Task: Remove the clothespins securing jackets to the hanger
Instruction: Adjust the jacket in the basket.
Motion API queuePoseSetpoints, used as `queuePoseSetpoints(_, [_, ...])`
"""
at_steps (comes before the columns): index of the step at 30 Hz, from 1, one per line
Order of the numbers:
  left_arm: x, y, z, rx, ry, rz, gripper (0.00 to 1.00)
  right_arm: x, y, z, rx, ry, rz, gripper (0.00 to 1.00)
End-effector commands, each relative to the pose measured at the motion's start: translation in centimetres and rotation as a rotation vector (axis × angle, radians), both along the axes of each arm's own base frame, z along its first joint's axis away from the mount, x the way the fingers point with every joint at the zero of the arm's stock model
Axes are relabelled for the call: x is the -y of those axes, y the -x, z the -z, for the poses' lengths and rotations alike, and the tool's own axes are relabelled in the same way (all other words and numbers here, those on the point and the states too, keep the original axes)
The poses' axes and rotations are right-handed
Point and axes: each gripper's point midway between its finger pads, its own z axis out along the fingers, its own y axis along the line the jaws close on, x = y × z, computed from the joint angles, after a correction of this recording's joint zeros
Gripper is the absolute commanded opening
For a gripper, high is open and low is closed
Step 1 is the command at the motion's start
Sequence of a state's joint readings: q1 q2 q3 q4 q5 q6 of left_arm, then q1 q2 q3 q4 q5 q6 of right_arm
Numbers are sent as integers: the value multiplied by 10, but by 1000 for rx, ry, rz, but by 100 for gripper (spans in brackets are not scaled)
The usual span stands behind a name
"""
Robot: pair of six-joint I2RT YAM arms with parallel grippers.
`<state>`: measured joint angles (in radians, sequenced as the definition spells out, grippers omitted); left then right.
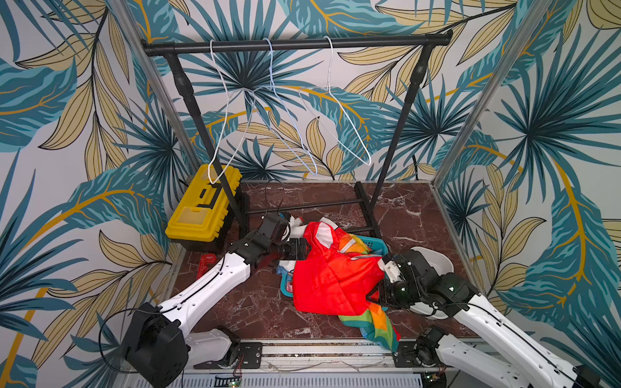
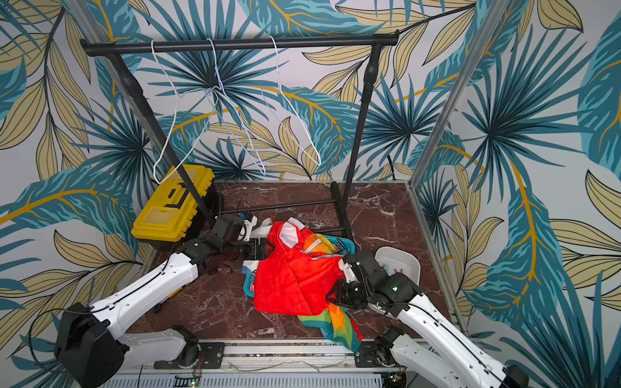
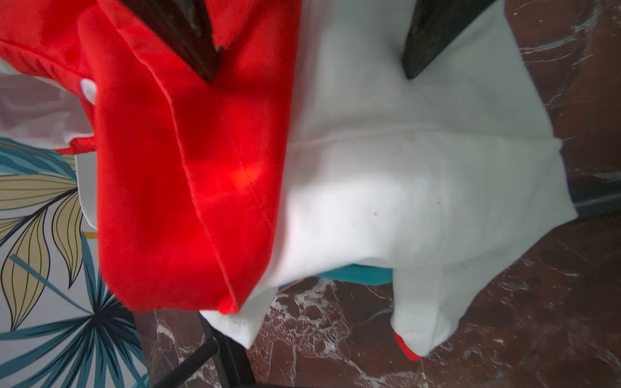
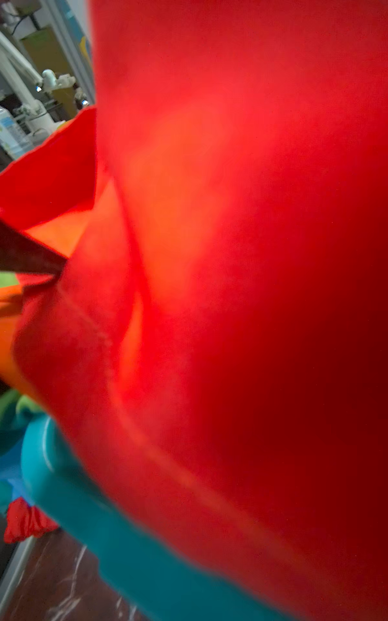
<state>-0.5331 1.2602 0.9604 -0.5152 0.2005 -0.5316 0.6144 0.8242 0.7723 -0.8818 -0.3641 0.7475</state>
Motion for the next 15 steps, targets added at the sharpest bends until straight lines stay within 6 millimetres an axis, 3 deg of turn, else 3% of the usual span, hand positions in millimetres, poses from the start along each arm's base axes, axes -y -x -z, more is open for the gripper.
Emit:
queuePoseSetpoints(1, [11,-3,-15,36,48,53,69,-7,-24,-25,125,-15,9,13])
queuePoseSetpoints(4, [12,-2,-6,13,38,64,50,-7,-39,-40,198,8,13,1])
queuePoseSetpoints(8, [17,-2,-1,-2,43,88,0,-11,-63,-65,312,25,22,0])
queuePoseSetpoints(13, [25,-1,-20,28,87,126,0,-17,-92,-102,458,34,32,0])
queuePoseSetpoints(15, [27,0,-29,41,105,132,0,-29,-104,-121,519,-16,23,0])
